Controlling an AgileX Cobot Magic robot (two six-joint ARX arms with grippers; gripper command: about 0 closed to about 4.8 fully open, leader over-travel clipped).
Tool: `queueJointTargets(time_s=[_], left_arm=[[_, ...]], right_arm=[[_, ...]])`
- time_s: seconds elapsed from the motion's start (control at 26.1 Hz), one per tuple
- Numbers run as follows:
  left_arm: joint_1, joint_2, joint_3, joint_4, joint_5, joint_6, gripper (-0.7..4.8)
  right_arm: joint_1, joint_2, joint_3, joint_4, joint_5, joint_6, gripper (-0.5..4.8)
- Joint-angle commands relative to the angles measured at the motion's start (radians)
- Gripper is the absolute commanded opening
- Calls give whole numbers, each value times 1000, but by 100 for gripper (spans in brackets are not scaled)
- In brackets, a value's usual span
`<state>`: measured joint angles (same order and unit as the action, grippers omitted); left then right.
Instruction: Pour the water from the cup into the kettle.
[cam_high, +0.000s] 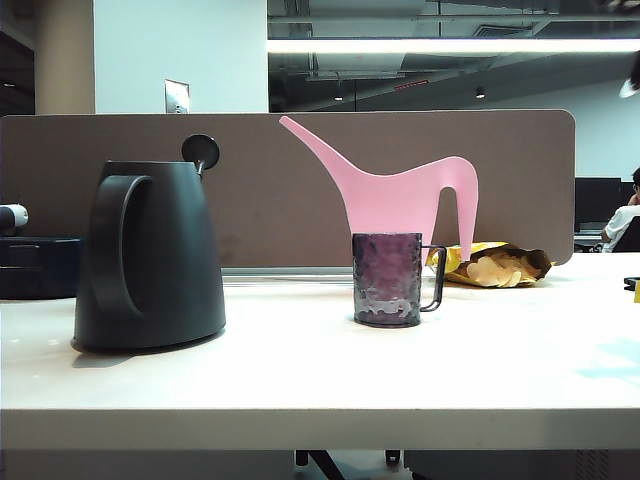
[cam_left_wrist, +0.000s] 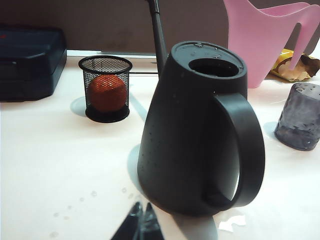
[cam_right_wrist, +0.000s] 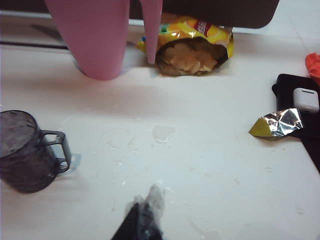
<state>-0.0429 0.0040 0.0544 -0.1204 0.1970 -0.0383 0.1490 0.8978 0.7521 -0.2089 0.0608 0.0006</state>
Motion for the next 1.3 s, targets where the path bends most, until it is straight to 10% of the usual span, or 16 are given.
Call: queueJointTargets(time_s=[0.04,1.3], left_arm=[[1,2,8,33,-2,5,-5],[0,2,-43,105,11,8,-5]], right_arm=[[-41,-118,-79,34,-65,-1,-8],[-74,-901,-730,186,-78,49,-8]])
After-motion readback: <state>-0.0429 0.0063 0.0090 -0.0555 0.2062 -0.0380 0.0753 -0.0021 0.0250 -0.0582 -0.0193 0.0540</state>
